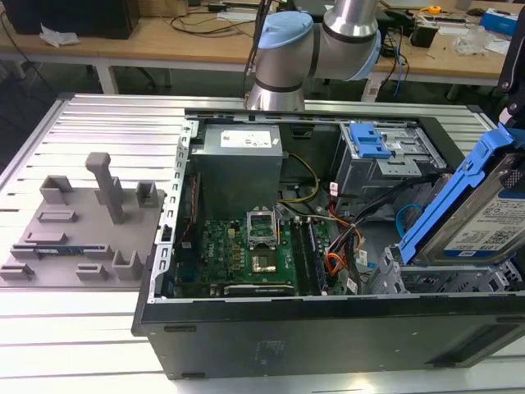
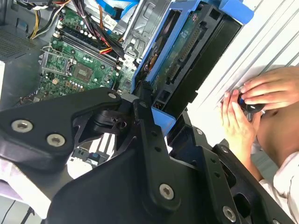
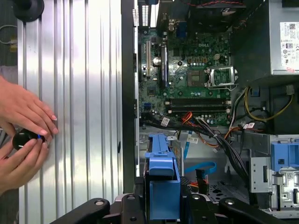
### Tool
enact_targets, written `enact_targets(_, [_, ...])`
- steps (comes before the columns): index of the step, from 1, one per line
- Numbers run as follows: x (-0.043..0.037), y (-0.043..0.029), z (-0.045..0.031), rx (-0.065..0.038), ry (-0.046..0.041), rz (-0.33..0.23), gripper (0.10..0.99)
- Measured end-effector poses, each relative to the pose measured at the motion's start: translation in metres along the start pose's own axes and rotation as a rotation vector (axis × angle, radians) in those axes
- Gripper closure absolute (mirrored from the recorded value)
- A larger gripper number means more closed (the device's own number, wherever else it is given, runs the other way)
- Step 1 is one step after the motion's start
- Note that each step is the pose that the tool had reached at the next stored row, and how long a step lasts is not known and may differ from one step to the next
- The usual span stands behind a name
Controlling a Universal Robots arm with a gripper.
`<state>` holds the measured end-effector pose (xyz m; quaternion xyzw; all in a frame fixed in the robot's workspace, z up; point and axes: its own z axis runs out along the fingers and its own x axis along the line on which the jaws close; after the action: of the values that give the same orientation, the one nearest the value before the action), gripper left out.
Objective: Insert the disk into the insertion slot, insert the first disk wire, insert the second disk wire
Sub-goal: 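Insert the disk into the insertion slot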
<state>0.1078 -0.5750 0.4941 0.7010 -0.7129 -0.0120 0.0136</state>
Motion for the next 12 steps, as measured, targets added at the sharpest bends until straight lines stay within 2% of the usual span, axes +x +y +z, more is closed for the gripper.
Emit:
enact_targets(3, [0.0000,0.0009,0.0000,0.010,-0.0027,-0.004,0.722])
enact_targets(5, [0.0000,0.0021,-0.0001,0.024,-0.0096,-0.010,0.722])
enact_targets(6, [0.0000,0.0025,0.0000,0.033,-0.0188,-0.014,0.722])
enact_targets(7, [-0.0001,0.0026,0.0001,0.042,-0.0228,-0.015,0.722])
enact_targets(8, [0.0000,0.0026,0.0006,0.049,-0.0233,-0.015,0.722])
enact_targets(10, [0.0000,0.0025,0.0016,0.055,-0.0233,-0.015,0.722])
enact_targets(12, [-0.0004,0.0026,0.0025,0.056,-0.0232,-0.014,0.722])
